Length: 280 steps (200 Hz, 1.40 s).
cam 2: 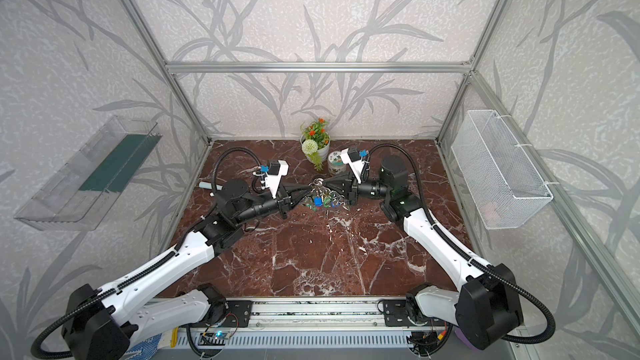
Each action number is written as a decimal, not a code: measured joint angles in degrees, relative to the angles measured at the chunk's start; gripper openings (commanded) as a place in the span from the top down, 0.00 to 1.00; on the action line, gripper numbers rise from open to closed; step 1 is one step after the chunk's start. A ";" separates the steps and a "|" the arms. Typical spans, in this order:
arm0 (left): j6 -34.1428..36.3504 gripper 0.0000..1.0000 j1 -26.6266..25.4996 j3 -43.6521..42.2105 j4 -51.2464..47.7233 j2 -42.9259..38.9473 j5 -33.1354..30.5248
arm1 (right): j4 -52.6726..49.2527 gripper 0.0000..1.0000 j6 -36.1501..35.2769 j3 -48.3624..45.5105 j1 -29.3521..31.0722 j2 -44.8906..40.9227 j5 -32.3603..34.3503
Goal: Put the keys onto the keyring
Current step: 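Hold the grey key plate level between both grippers above the table center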
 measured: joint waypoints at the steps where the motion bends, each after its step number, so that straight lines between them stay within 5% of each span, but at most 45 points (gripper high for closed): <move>1: 0.04 1.00 0.00 0.02 -0.07 -0.04 0.02 | 0.00 1.00 0.02 0.00 0.00 0.00 -0.02; 280: 3.04 1.00 0.24 3.10 -7.56 2.16 -0.98 | -6.78 1.00 -4.31 0.15 -0.09 -0.13 3.15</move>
